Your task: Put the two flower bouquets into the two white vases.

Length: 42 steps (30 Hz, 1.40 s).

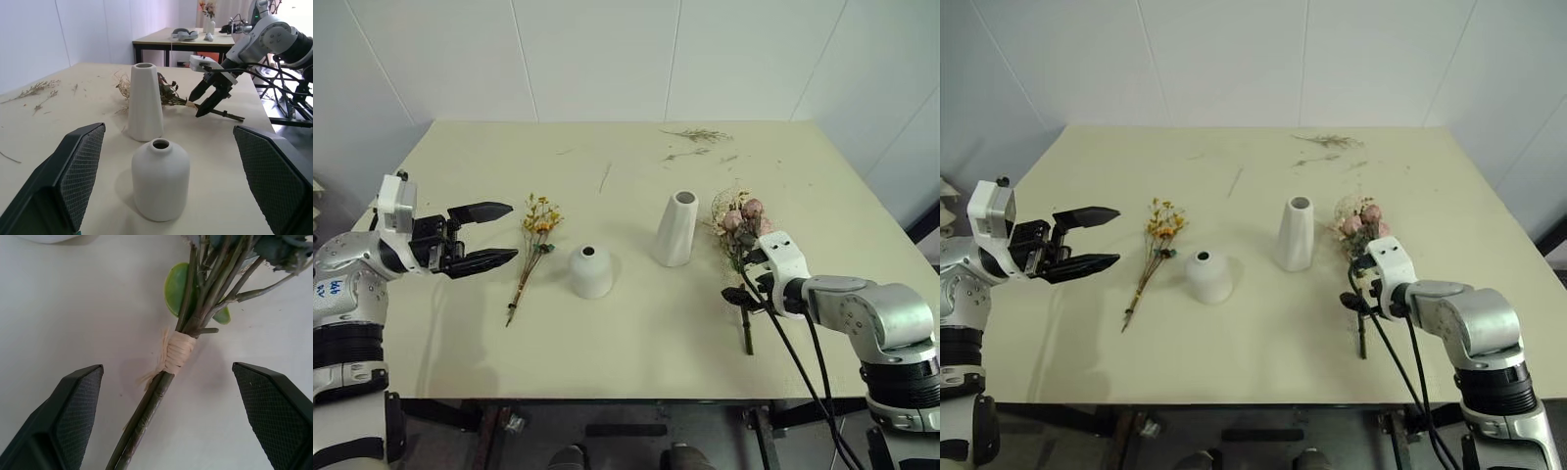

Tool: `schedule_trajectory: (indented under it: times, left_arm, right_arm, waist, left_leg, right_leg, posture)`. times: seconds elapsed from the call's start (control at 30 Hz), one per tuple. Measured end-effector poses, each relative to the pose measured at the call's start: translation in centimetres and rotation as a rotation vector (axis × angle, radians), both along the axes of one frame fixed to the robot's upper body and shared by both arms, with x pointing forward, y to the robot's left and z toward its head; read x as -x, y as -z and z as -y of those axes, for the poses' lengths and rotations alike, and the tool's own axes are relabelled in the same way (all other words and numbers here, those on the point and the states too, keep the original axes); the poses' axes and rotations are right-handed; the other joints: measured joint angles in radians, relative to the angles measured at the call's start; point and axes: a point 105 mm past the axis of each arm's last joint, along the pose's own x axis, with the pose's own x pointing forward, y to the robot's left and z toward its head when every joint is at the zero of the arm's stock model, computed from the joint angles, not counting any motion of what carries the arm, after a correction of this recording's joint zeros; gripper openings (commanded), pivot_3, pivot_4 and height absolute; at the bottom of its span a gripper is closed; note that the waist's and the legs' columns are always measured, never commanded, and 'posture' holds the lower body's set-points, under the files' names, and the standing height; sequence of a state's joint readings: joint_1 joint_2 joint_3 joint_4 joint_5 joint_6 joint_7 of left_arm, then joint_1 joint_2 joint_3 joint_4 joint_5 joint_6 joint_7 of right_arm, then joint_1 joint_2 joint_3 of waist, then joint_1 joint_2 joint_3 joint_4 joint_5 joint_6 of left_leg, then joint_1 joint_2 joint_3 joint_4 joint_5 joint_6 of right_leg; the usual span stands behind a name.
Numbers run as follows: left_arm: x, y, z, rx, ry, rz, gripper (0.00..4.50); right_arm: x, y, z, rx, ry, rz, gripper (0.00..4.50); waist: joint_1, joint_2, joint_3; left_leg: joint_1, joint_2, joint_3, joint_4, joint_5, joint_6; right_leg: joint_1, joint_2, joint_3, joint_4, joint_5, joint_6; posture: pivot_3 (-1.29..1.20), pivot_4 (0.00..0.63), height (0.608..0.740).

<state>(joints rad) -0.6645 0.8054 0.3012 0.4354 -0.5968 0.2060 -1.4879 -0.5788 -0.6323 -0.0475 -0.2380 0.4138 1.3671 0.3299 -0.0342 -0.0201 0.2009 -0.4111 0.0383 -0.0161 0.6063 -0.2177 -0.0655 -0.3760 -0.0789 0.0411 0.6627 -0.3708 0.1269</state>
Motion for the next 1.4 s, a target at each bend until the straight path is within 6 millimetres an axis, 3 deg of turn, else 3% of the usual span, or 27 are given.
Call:
schedule_trajectory:
  times: [0.07,0.4,0.43,0.53,0.67,0.83,0.97,1.03,1.2,1.4]
  left_arm:
    - [0.1,0.2,-0.2,0.004,-0.007,-0.010,4.50]
    - [0.2,0.0,-0.1,0.004,-0.022,0.006,4.50]
    - [0.2,0.0,-0.2,0.005,-0.023,0.004,4.50]
    - [0.2,-0.1,-0.2,0.007,-0.024,0.004,4.50]
    - [0.2,-0.1,-0.2,0.009,-0.024,0.006,4.50]
    - [0.1,-0.5,-0.1,0.009,-0.021,0.017,4.50]
    - [0.1,-0.6,-0.1,0.010,-0.019,0.022,4.50]
    - [0.1,-0.6,-0.1,0.010,-0.019,0.022,4.50]
    - [0.0,-0.6,0.0,0.006,-0.015,0.021,4.50]
    - [0.0,-0.7,0.0,0.005,-0.019,0.023,4.50]
  right_arm:
    - [-0.4,0.2,0.1,-0.001,0.022,0.005,3.60]
    - [-1.4,-0.6,-0.2,-0.012,0.031,0.057,0.17]
    - [-1.5,-0.8,-0.3,-0.017,0.031,0.075,0.06]
    - [-2.5,-1.9,0.2,-0.031,0.068,0.166,0.06]
    - [-4.5,-6.4,1.6,-0.034,0.139,0.384,0.06]
    - [-5.8,-10.6,1.3,-0.042,0.127,0.623,0.06]
    - [-5.8,-15.7,-1.3,-0.083,0.020,0.949,0.06]
    - [-5.1,-18.4,-3.5,-0.129,-0.060,1.101,0.06]
    - [-4.4,-20.1,-8.1,-0.242,-0.201,1.222,0.06]
    - [-3.4,-21.7,-11.8,-0.382,-0.304,1.281,0.06]
  waist:
    - [0.000,0.000,0.000]
    - [0.001,0.000,0.000]
    - [0.001,0.000,0.000]
    - [0.003,0.000,0.000]
    - [0.001,0.000,0.000]
    - [-0.002,0.000,0.000]
    - [-0.011,0.000,0.000]
    - [-0.021,0.000,0.000]
    - [-0.026,0.000,0.000]
    - [-0.025,0.000,0.000]
  left_leg:
    - [0.000,0.000,0.000,0.000,0.000,0.000]
    - [0.000,0.000,0.000,0.000,0.000,0.000]
    - [0.000,0.000,0.000,0.000,0.000,0.000]
    - [0.000,0.000,0.000,0.000,0.000,0.000]
    - [0.000,0.000,0.001,-0.001,0.000,0.000]
    - [0.000,0.000,0.002,-0.002,0.000,0.000]
    - [0.000,0.000,0.002,-0.003,0.000,0.000]
    - [0.000,0.000,0.002,-0.003,0.000,0.000]
    - [0.000,0.001,0.002,-0.003,0.000,-0.001]
    - [0.000,0.001,0.002,-0.002,0.000,-0.001]
  right_leg:
    - [0.000,0.000,0.000,0.000,0.000,0.000]
    - [0.000,0.000,0.000,0.000,0.000,0.000]
    - [0.000,0.000,0.000,0.000,0.000,0.000]
    - [0.000,0.000,0.000,0.000,0.000,0.000]
    - [-0.001,0.000,0.000,0.000,0.000,0.000]
    - [-0.001,0.000,0.001,-0.001,0.000,0.000]
    - [-0.002,0.000,0.001,-0.001,0.000,0.000]
    - [-0.002,0.000,0.001,-0.001,0.000,0.000]
    - [-0.002,0.000,0.001,0.000,0.000,0.000]
    - [-0.002,0.000,0.001,0.001,0.000,0.000]
  posture:
    - [0.00,0.150,0.740]
    - [0.00,0.150,0.740]
    - [0.00,0.150,0.740]
    - [0.00,0.150,0.740]
    - [0.00,0.150,0.740]
    - [0.00,0.150,0.740]
    - [0.00,0.150,0.740]
    - [0.00,0.150,0.740]
    - [0.00,0.150,0.740]
    - [0.00,0.150,0.740]
